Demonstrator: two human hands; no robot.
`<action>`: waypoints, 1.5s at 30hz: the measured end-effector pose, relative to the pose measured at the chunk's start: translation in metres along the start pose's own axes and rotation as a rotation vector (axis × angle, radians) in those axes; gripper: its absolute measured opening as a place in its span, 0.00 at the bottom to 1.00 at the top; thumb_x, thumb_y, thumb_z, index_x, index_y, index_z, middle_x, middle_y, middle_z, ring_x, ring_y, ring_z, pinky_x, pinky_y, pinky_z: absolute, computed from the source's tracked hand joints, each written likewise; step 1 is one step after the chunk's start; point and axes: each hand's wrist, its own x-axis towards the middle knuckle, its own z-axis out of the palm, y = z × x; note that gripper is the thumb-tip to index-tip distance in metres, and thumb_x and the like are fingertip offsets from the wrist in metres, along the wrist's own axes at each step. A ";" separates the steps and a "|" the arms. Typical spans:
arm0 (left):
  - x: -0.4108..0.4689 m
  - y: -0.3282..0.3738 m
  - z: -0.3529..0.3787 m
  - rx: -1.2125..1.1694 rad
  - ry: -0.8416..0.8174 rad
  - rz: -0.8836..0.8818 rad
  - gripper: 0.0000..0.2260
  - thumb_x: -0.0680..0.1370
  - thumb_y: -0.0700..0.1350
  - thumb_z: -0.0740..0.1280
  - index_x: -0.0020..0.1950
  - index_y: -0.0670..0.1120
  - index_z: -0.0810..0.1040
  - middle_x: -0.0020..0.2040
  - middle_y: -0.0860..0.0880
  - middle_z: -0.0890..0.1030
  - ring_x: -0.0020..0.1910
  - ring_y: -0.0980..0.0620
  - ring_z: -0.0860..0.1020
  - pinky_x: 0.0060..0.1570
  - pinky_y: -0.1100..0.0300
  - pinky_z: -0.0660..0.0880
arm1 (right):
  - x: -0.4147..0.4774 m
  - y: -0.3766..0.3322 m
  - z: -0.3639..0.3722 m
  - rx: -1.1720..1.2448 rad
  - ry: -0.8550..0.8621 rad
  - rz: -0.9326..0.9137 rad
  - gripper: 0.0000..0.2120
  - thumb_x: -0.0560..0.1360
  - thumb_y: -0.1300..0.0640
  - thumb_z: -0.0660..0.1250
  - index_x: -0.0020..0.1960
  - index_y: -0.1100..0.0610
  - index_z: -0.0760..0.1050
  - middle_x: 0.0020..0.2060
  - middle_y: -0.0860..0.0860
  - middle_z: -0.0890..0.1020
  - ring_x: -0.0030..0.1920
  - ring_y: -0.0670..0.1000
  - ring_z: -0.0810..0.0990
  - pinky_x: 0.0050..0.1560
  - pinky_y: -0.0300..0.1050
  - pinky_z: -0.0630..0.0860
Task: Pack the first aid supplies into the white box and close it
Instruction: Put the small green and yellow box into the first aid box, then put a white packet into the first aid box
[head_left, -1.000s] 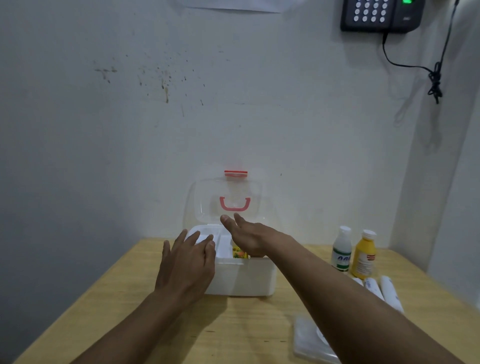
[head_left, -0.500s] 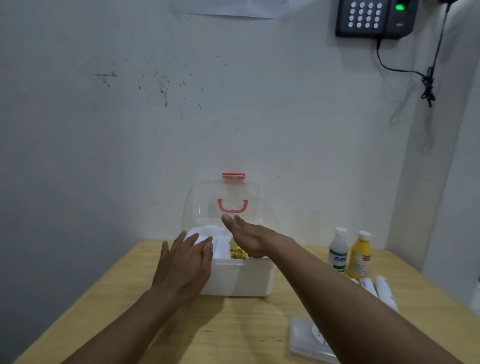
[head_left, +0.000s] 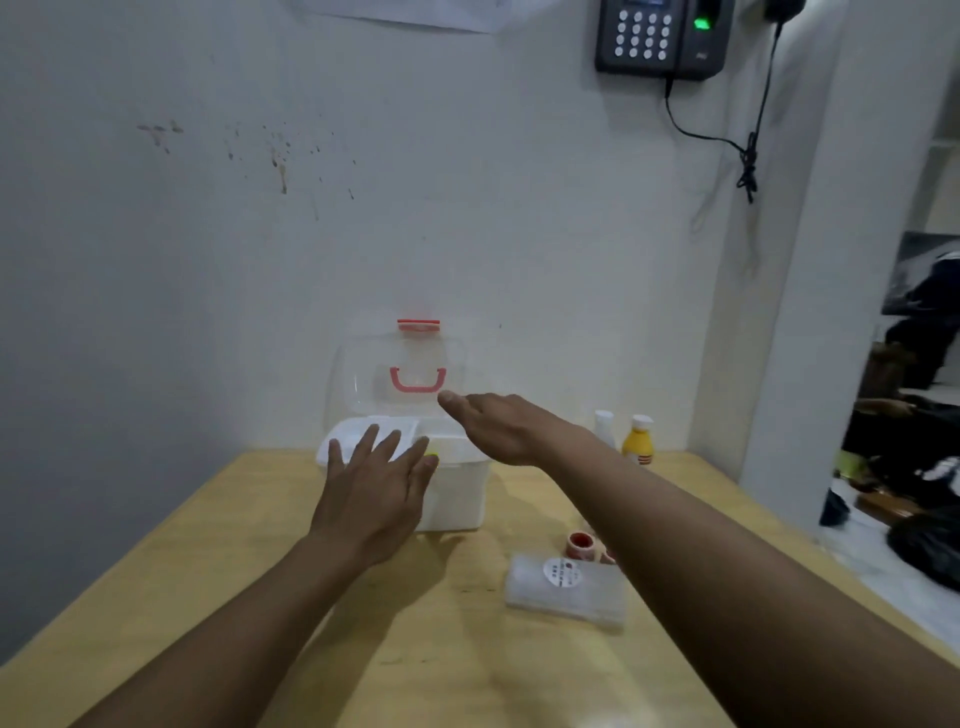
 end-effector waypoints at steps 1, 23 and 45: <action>-0.002 0.002 0.002 0.023 -0.014 -0.007 0.34 0.77 0.65 0.32 0.78 0.58 0.59 0.79 0.50 0.62 0.80 0.47 0.50 0.75 0.37 0.43 | -0.006 0.004 -0.001 -0.005 0.005 0.012 0.35 0.80 0.33 0.41 0.77 0.52 0.63 0.76 0.53 0.66 0.75 0.56 0.65 0.71 0.53 0.61; -0.015 0.001 0.006 0.151 -0.113 -0.024 0.29 0.82 0.62 0.40 0.81 0.53 0.43 0.81 0.41 0.45 0.79 0.42 0.36 0.75 0.39 0.35 | -0.135 0.026 0.037 -0.496 -0.361 0.174 0.30 0.81 0.42 0.54 0.79 0.53 0.57 0.75 0.54 0.66 0.74 0.57 0.65 0.69 0.53 0.63; -0.001 -0.031 -0.006 0.050 0.003 -0.079 0.26 0.83 0.59 0.42 0.80 0.57 0.55 0.81 0.44 0.55 0.80 0.43 0.44 0.75 0.36 0.41 | -0.076 0.016 -0.052 -0.214 0.096 0.078 0.29 0.71 0.46 0.73 0.70 0.49 0.72 0.64 0.51 0.77 0.60 0.54 0.76 0.54 0.46 0.71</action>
